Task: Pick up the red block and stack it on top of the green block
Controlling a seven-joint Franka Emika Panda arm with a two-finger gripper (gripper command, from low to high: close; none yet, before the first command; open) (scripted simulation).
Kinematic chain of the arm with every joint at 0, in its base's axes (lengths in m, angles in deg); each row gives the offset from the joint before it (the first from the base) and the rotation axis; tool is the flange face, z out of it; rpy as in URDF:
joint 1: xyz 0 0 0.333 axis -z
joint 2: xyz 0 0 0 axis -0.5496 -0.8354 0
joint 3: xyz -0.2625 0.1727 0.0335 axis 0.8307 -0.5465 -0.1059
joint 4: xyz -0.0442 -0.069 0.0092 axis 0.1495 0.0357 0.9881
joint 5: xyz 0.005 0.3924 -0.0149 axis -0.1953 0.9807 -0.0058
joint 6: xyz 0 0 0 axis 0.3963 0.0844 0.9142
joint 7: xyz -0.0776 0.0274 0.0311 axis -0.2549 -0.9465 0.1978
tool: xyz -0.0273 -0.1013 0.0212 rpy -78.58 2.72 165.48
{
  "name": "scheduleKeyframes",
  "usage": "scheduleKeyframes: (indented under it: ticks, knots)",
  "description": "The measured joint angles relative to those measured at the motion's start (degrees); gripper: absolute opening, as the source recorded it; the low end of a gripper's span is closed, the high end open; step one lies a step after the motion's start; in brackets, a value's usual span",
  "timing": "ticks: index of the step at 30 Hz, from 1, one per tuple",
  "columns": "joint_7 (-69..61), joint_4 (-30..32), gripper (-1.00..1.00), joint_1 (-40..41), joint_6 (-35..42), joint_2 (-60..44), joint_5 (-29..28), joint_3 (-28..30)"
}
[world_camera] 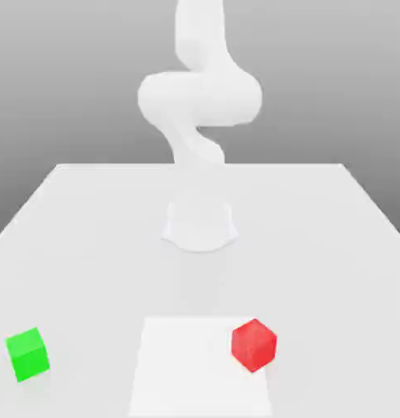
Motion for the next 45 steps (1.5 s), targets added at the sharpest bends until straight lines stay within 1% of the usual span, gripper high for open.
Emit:
scheduleKeyframes:
  ticks: [11,20,26,27,34,40,45]
  knots:
    - [-12.49,11.54,0.0,-6.52,-12.88,-23.33,0.65,0.66]
    - [-21.66,20.61,0.0,-10.15,-23.31,-42.02,0.23,-0.69]
    - [-22.12,19.91,0.0,-9.97,-33.39,-54.46,-0.41,-0.78]
    - [-22.09,19.71,-1.0,-10.0,-34.63,-55.91,-0.45,-0.75]
    - [-21.94,19.71,-1.0,-9.92,-34.63,-55.96,-0.62,-0.81]
    - [-22.26,21.15,-1.0,-9.39,-25.28,-45.18,-0.1,-0.91]
    - [-21.02,15.85,-1.0,2.59,-19.99,-45.48,1.82,5.81]
